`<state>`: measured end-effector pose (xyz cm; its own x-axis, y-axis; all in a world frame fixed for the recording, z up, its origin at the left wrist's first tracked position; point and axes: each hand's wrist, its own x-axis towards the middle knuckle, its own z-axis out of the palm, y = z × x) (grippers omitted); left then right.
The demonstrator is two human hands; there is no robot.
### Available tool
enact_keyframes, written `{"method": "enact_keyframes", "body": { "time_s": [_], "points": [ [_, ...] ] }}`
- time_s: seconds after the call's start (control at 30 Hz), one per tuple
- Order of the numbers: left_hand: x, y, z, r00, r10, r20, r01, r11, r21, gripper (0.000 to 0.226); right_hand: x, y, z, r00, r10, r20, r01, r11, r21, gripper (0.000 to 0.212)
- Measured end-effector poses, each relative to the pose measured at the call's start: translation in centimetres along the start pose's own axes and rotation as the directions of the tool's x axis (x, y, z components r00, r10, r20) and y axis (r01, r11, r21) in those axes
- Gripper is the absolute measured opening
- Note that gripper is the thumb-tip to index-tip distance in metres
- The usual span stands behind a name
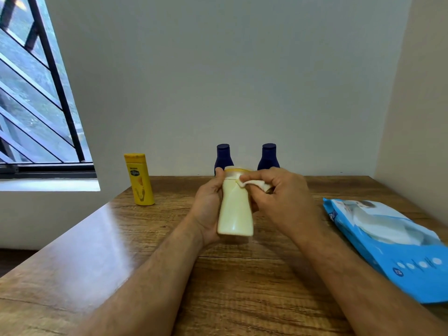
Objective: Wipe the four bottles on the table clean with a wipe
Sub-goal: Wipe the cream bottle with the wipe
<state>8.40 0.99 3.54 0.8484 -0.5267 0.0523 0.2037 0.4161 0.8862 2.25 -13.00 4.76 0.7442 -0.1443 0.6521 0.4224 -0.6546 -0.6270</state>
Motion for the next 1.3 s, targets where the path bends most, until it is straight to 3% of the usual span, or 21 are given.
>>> {"method": "enact_keyframes", "body": {
  "time_s": [0.1, 0.23, 0.37, 0.47, 0.6, 0.7, 0.77, 0.83, 0.93, 1.03, 1.17, 1.23, 1.3],
  "points": [
    [0.1, 0.5, -0.2, 0.998, 0.056, -0.036, -0.058, 0.997, -0.051, 0.076, -0.1, -0.3, 0.0, 0.992, 0.01, 0.129, -0.018, 0.998, 0.056, 0.021],
    [0.8, 1.1, -1.1, 0.985, 0.151, -0.089, -0.17, 0.949, -0.267, 0.079, -0.4, -0.8, 0.1, 0.941, -0.038, 0.336, 0.038, 0.999, 0.006, 0.026],
    [0.7, 0.8, -0.9, 0.989, 0.127, -0.073, -0.139, 0.969, -0.206, 0.079, -0.5, -0.7, 0.2, 0.952, -0.09, 0.292, 0.097, 0.995, -0.008, 0.024],
    [0.3, -0.1, -0.1, 0.999, 0.039, -0.032, -0.04, 0.999, -0.03, 0.076, -0.3, -0.3, 0.3, 0.989, -0.066, 0.135, 0.075, 0.995, -0.066, 0.02],
    [0.0, -0.7, 0.3, 0.999, 0.033, -0.036, -0.031, 0.997, 0.07, 0.061, 0.0, -0.2, -0.1, 0.998, -0.056, -0.012, 0.055, 0.994, -0.09, 0.019],
    [0.3, -0.1, 0.2, 0.995, 0.07, -0.075, -0.069, 0.997, 0.023, 0.069, -0.2, -0.4, 0.1, 0.987, -0.031, 0.155, 0.03, 1.0, 0.007, 0.021],
    [0.5, 0.4, -0.2, 0.989, 0.121, -0.089, -0.128, 0.989, -0.074, 0.076, -0.5, -0.7, 0.4, 0.947, -0.049, 0.318, 0.042, 0.999, 0.029, 0.024],
    [0.7, 0.7, -0.8, 0.981, 0.164, -0.102, -0.18, 0.969, -0.17, 0.076, -0.6, -0.9, 0.5, 0.916, -0.08, 0.393, 0.076, 0.997, 0.025, 0.026],
    [0.5, 0.7, -1.0, 0.981, 0.17, -0.091, -0.183, 0.971, -0.157, 0.072, -0.6, -0.7, 0.3, 0.932, -0.107, 0.347, 0.117, 0.993, -0.007, 0.025],
    [-0.1, 0.2, -0.3, 0.993, 0.111, -0.028, -0.113, 0.99, -0.088, 0.06, -0.4, -0.4, 0.3, 0.978, -0.128, 0.163, 0.136, 0.99, -0.039, 0.02],
    [-0.5, -0.3, 0.2, 0.995, 0.086, 0.054, -0.081, 0.992, -0.093, 0.072, -0.1, -0.1, 0.1, 0.992, -0.118, -0.035, 0.118, 0.993, 0.01, 0.02],
    [-0.4, -0.1, 0.2, 0.995, 0.086, 0.046, -0.08, 0.989, -0.128, 0.074, -0.1, -0.2, 0.0, 0.995, -0.099, 0.013, 0.098, 0.994, 0.053, 0.02],
    [-0.4, 0.3, 0.0, 0.996, 0.092, -0.008, -0.092, 0.982, -0.163, 0.072, -0.3, -0.4, 0.2, 0.986, -0.06, 0.155, 0.04, 0.991, 0.13, 0.019]
  ]
}}
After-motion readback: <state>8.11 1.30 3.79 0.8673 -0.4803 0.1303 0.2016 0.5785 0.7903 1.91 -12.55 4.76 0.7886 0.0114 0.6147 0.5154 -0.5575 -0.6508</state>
